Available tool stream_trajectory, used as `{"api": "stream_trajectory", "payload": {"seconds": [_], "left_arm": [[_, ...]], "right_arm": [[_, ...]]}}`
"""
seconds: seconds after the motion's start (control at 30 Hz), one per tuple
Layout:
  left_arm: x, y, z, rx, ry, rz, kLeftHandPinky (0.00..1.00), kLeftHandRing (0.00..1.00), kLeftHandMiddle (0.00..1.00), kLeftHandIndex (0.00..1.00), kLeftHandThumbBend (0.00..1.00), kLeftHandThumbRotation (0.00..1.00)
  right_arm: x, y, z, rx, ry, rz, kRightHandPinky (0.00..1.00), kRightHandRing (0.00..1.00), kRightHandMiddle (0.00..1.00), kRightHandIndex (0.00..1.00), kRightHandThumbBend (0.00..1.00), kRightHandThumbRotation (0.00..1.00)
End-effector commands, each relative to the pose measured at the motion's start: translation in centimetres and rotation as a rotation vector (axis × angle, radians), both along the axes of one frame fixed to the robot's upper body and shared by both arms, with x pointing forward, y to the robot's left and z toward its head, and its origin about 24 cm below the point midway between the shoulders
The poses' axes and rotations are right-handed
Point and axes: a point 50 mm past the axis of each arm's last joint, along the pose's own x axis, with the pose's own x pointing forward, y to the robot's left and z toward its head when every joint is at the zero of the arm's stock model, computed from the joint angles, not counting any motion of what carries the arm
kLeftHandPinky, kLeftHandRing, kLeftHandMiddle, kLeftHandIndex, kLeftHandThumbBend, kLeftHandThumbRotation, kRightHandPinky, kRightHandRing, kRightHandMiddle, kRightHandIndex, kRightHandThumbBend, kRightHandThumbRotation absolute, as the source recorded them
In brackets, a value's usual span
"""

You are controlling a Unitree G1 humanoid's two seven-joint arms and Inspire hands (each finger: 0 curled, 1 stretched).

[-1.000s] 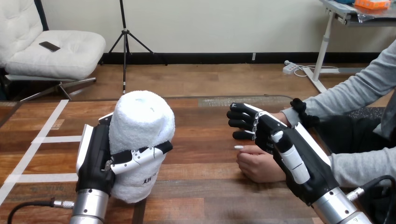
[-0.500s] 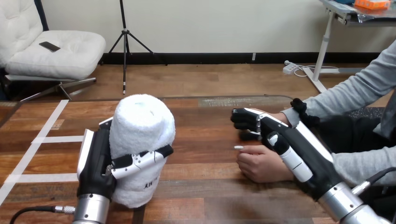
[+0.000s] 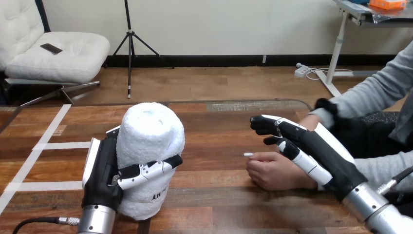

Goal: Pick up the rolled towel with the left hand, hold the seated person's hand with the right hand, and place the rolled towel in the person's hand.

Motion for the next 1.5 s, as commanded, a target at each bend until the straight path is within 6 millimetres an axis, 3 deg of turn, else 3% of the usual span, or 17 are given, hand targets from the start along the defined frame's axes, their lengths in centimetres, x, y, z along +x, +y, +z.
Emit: {"api": "stream_trajectory", "payload": {"seconds": [0.0, 0.93, 1.47], "left_arm": [[1.2, -0.2, 2.6, -0.020, -0.122, -0.012, 0.26, 0.32, 0.37, 0.39, 0.60, 0.00], [1.1, 0.1, 3.1, -0.023, -0.137, -0.026, 0.25, 0.31, 0.36, 0.39, 0.60, 0.00], [0.9, 0.2, 3.3, -0.028, -0.156, -0.035, 0.25, 0.31, 0.36, 0.39, 0.60, 0.00]], "right_arm": [[2.2, -0.3, 2.7, -0.050, -0.105, -0.002, 0.79, 0.85, 0.85, 0.84, 0.92, 1.00], [4.2, -1.7, 2.7, -0.184, -0.061, -0.038, 0.83, 0.87, 0.88, 0.87, 0.99, 0.92], [5.1, -2.4, 2.5, -0.278, -0.059, -0.068, 0.79, 0.86, 0.88, 0.87, 0.96, 0.89]]}}
